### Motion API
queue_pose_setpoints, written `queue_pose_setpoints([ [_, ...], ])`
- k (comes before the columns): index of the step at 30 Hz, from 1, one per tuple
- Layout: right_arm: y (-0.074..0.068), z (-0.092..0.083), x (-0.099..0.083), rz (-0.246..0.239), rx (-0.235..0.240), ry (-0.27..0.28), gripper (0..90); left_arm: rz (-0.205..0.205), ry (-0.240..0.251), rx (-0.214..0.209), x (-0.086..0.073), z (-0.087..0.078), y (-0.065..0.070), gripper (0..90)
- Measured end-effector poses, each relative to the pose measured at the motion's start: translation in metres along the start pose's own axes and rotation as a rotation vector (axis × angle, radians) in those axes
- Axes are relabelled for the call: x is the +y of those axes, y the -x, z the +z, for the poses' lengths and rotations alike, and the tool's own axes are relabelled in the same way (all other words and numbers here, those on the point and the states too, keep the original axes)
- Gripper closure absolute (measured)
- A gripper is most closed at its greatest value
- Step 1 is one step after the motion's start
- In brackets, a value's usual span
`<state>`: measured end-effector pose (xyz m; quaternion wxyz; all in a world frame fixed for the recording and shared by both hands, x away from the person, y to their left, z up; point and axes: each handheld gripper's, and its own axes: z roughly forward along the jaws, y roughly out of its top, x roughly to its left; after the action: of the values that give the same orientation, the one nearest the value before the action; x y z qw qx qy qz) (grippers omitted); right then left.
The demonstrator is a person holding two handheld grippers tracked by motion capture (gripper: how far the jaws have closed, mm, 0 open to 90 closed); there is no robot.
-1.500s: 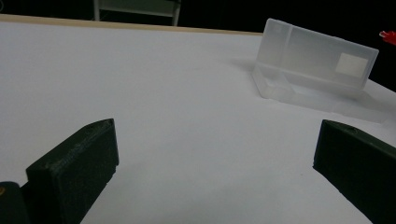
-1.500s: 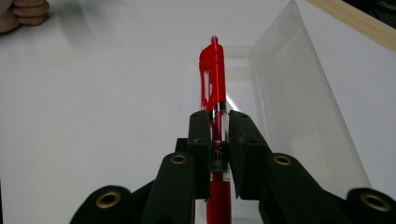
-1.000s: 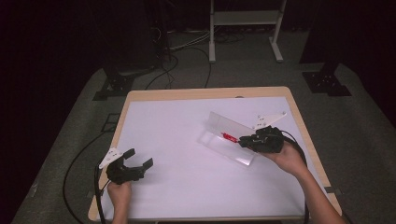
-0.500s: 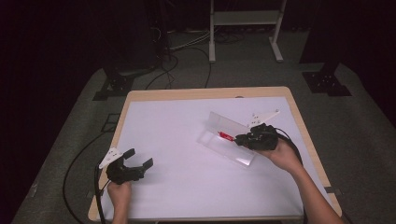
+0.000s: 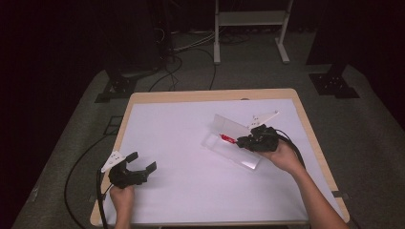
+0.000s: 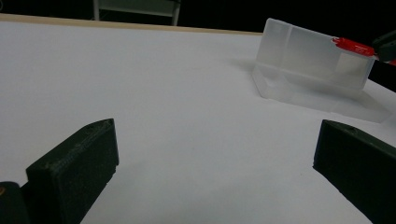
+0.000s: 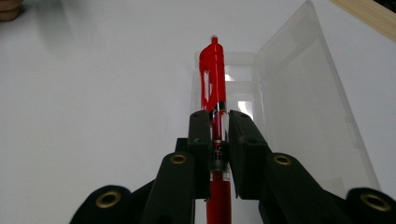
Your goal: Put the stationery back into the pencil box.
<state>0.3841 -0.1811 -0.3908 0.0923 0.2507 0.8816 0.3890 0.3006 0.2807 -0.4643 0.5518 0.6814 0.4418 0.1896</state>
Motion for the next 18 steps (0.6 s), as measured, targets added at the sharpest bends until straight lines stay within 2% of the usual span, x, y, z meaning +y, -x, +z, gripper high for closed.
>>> queue_pose_setpoints([
  [18,0.005,0.021,-0.004,0.005,-0.001,-0.044,78.9,0.002,0.001,-0.001,0.0,0.0,0.0,0.0],
])
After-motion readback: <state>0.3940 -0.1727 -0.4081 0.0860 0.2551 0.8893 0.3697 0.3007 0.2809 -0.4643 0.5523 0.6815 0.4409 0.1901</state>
